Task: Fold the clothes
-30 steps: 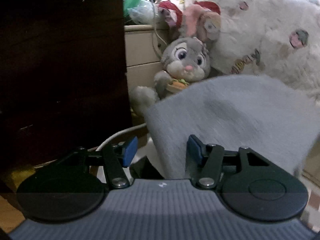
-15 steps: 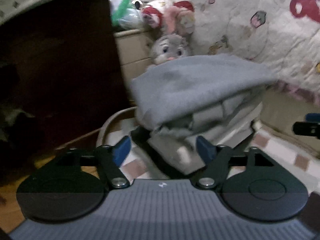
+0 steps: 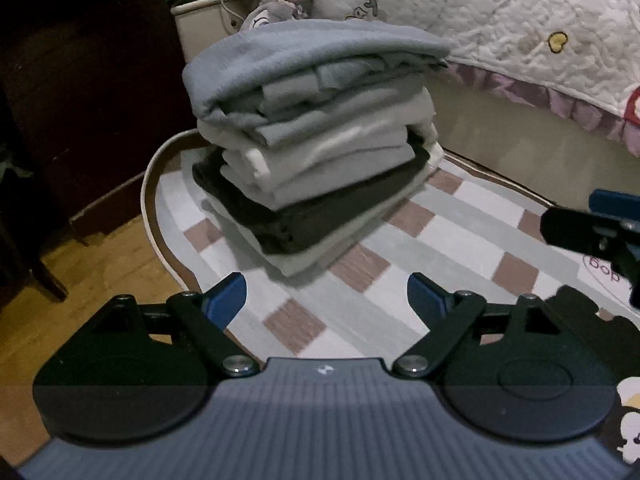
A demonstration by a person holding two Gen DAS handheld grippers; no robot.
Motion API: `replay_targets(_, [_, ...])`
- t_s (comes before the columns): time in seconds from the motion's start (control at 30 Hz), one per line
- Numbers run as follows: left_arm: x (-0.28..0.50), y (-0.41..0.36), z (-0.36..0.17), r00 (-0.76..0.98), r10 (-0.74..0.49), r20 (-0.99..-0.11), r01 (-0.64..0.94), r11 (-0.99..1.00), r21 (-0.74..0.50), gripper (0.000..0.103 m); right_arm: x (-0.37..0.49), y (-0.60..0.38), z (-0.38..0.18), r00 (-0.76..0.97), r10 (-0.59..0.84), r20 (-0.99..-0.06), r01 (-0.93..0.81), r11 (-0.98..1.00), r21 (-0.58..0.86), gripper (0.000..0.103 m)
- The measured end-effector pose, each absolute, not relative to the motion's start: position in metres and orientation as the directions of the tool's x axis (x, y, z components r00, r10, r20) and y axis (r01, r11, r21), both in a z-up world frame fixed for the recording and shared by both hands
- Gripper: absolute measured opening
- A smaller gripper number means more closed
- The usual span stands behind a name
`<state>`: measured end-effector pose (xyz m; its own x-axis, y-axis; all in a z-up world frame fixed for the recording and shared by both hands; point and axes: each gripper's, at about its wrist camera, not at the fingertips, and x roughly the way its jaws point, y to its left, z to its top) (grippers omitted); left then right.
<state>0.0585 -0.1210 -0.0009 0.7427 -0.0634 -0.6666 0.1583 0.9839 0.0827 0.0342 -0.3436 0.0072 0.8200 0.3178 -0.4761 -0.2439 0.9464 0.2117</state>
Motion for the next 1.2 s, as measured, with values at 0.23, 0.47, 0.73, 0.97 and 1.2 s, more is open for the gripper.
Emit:
replay_targets(0.23, [0.042,-0.146,-0.002,0.735,-0.058,-0.676,0.232,0.958,0.170,0.102,0.005,-0.357,-0.003,0.822,0.249,-0.512,-0.165,0.965,0.205,0.079])
replay_targets(0.47, [0.036,-0.164,-0.009,0.710,-0.086,-0.699,0.281,0.945,0.169,0.102,-0.004,-0.372,-0.017,0.799,0.199,-0.567,-0.068,0.967,0.244,0.079])
replay_targets(0.73, [0.035,-0.168,-0.013,0.700,-0.081,-0.710,0.288,0.941,0.176,0.102,-0.001,-0.371,-0.018,0.799,0.156,-0.581,-0.045,0.979,0.200,0.079])
replay_targets(0.97, [0.034,-0.170,-0.012,0.706,-0.067,-0.705,0.282,0.940,0.194,0.102,-0.001,-0.370,-0.017,0.791,0.144,-0.595,-0.036,0.981,0.190,0.079])
replay_targets(1.2, [0.032,-0.170,-0.007,0.733,-0.059,-0.678,0.282,0.933,0.223,0.102,-0.002,-0.373,-0.018,0.789,0.103,-0.605,-0.002,0.986,0.164,0.080])
